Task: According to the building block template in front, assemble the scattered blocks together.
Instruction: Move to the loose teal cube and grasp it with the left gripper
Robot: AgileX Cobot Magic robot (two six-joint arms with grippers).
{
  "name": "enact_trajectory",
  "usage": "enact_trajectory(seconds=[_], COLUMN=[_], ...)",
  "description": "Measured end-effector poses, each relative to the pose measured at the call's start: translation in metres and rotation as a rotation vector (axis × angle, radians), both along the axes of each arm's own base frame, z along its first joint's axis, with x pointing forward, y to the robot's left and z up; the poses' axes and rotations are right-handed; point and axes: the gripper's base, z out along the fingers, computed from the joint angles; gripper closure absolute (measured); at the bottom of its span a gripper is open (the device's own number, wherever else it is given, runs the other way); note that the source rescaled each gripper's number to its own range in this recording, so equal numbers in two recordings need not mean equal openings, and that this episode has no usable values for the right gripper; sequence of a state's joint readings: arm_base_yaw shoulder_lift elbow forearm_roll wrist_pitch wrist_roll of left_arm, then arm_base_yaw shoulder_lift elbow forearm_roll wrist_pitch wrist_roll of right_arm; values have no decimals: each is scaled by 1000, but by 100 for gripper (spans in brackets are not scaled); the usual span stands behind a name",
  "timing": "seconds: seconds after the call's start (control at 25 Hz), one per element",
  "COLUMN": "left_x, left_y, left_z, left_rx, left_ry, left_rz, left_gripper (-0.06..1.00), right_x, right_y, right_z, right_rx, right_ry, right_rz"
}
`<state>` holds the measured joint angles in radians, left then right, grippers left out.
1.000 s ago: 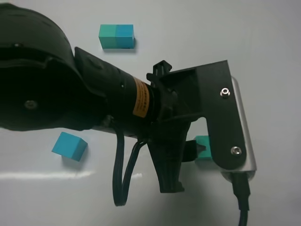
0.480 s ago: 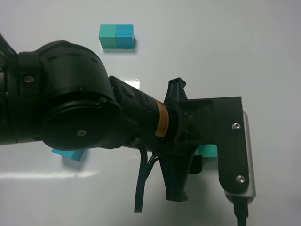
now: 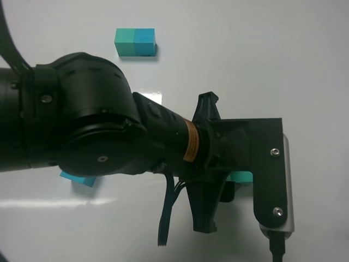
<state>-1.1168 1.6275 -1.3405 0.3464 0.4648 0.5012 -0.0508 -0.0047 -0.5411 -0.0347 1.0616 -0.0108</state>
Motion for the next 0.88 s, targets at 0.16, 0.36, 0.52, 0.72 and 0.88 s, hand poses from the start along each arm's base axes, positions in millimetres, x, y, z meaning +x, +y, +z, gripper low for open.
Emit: enact_trajectory(seconds=[0.16, 0.36, 0.52, 0.72, 0.88], left_x=[-1, -2, -1, 0, 0], left_y=[0, 0, -2, -7, -10], left_z=[0, -1, -6, -13, -15], left_rx=[-9, -10, -2, -5, -8], left_ry=[22, 41, 52, 76, 69], left_rz=[6, 12, 14, 15, -2], left_gripper=[80, 80, 80, 80, 80], right_x=[0, 0, 0, 0, 0], right_y=[0, 0, 0, 0, 0], right_z=[0, 0, 0, 0, 0], right_rx=[0, 0, 0, 0, 0], right_ry=[0, 0, 0, 0, 0], right_rz=[0, 0, 0, 0, 0])
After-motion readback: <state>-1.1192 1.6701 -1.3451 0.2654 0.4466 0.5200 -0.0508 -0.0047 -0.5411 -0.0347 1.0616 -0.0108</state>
